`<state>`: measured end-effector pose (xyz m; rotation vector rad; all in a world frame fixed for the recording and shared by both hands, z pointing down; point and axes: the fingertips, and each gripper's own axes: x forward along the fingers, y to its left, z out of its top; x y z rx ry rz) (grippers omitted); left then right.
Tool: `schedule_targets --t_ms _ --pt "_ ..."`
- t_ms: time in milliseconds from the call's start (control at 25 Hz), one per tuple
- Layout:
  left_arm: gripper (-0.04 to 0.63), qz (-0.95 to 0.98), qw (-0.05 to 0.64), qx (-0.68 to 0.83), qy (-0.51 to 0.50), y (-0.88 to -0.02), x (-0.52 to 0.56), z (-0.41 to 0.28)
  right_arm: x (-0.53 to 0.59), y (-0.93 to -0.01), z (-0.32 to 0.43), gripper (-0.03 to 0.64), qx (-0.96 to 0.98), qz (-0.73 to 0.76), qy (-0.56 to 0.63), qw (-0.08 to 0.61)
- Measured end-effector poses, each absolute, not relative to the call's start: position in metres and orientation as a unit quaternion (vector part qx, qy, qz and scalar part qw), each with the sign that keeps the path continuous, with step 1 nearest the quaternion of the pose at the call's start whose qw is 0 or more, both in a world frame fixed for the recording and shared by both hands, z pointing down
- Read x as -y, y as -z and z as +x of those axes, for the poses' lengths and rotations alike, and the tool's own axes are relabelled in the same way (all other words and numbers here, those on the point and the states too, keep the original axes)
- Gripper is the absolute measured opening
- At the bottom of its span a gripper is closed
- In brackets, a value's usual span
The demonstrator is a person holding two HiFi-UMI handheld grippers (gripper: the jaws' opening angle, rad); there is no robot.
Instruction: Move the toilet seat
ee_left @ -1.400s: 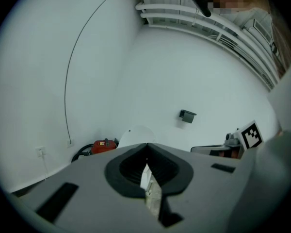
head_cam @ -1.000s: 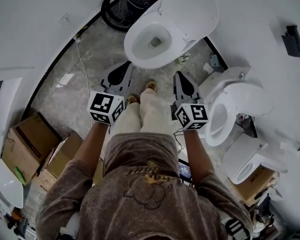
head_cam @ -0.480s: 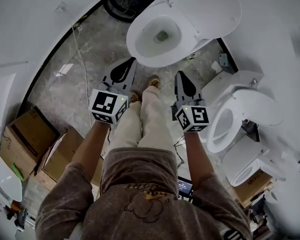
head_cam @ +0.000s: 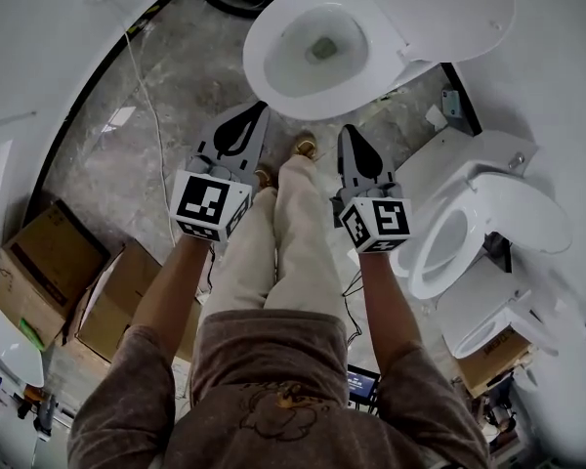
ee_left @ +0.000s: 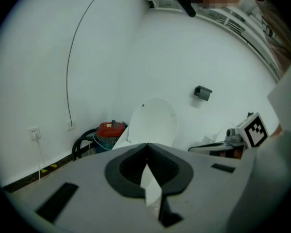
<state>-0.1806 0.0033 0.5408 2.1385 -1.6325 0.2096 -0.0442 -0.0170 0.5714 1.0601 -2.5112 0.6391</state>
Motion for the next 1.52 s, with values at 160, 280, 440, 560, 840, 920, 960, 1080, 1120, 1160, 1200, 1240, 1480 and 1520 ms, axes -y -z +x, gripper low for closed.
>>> schedule_targets --t_ms 160,280,440,560,840,920,960,1080,1120,1160,1200,1240,1480,1520 --pt "0.009 0.768 0.232 0.592 -0.076 -0.565 -0.006 -0.18 0.016 -0.592 -0.044 -0.002 0.881 0.375 -0.231 0.171" --pt "0.009 0.765 0.24 0.593 -0.073 -0.579 -0.007 -0.179 0.013 -0.607 -0.046 -0.002 0.88 0.375 -0.236 0.172" --pt "0.009 0.761 0.245 0.596 -0.074 -0.596 -0.005 -0.18 0.009 -0.626 -0.052 -0.002 0.879 0.375 -0.242 0.168" --pt "0.011 0.76 0.254 0.594 -0.076 -0.606 -0.008 -0.178 0.004 -0.631 -0.057 0.015 0.883 0.365 -0.247 0.159" --pt "0.216 0.772 0.302 0.557 -0.054 -0.621 -0.015 -0.164 -0.008 -0.649 -0.06 0.196 0.877 0.345 -0.293 0.164" --pt "0.252 0.771 0.318 0.55 -0.054 -0.63 -0.016 -0.162 -0.009 -0.656 -0.061 0.265 0.874 0.34 -0.303 0.166" --pt "0.267 0.769 0.326 0.547 -0.054 -0.635 -0.017 -0.161 -0.009 -0.659 -0.061 0.282 0.873 0.339 -0.307 0.168" --pt "0.337 0.764 0.349 0.541 -0.05 -0.65 -0.018 -0.159 -0.009 -0.673 -0.062 0.342 0.868 0.337 -0.319 0.176" --pt "0.363 0.761 0.355 0.541 -0.049 -0.655 -0.018 -0.159 -0.008 -0.678 -0.062 0.376 0.866 0.336 -0.324 0.178" --pt "0.381 0.758 0.362 0.54 -0.049 -0.661 -0.019 -0.158 -0.008 -0.684 -0.062 0.404 0.864 0.335 -0.33 0.18" --pt "0.396 0.754 0.37 0.54 -0.05 -0.667 -0.02 -0.158 -0.008 -0.689 -0.062 0.426 0.86 0.335 -0.338 0.182" --pt "0.407 0.75 0.38 0.539 -0.05 -0.673 -0.02 -0.157 -0.008 -0.695 -0.061 0.444 0.856 0.335 -0.347 0.184" --pt "0.42 0.73 0.422 0.533 -0.062 -0.715 -0.021 -0.155 -0.006 -0.733 -0.055 0.495 0.837 0.338 -0.377 0.208" --pt "0.42 0.729 0.426 0.531 -0.068 -0.722 -0.02 -0.154 -0.005 -0.738 -0.054 0.495 0.834 0.338 -0.381 0.211"
